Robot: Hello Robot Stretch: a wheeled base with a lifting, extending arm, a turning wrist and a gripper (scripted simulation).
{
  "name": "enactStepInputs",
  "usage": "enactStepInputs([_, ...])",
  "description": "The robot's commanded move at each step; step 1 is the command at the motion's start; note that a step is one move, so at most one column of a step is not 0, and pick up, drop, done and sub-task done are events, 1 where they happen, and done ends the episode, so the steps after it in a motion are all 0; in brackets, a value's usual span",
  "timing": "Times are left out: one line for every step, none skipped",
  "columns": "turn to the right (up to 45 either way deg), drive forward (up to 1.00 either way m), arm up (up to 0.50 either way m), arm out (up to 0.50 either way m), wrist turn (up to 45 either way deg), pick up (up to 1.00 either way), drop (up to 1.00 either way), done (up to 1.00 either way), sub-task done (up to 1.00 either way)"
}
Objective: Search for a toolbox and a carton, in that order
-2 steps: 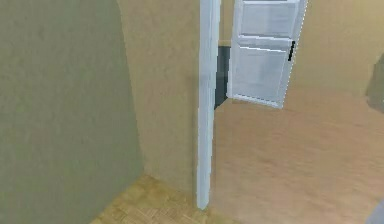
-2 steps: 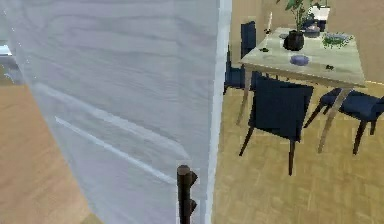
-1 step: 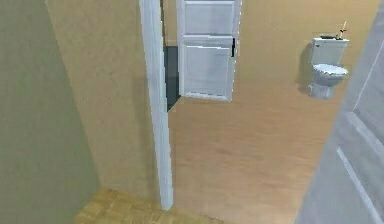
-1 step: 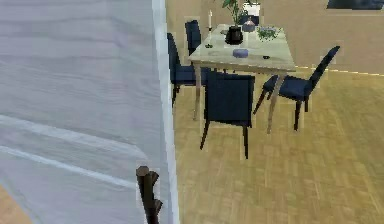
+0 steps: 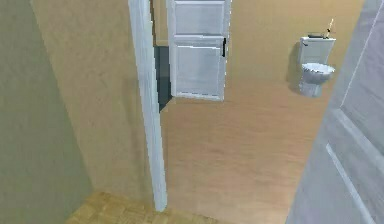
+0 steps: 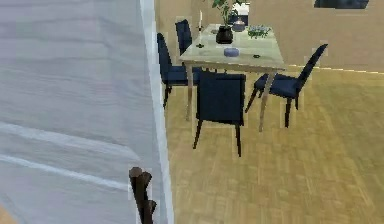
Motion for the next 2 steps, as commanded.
enactStepInputs([6.0, 0.0, 0.0, 0.0, 0.0, 0.0, 0.0, 0.0, 0.0])
enactStepInputs([0.0, 1.0, 0.0, 0.0, 0.0, 0.0, 0.0, 0.0, 0.0])
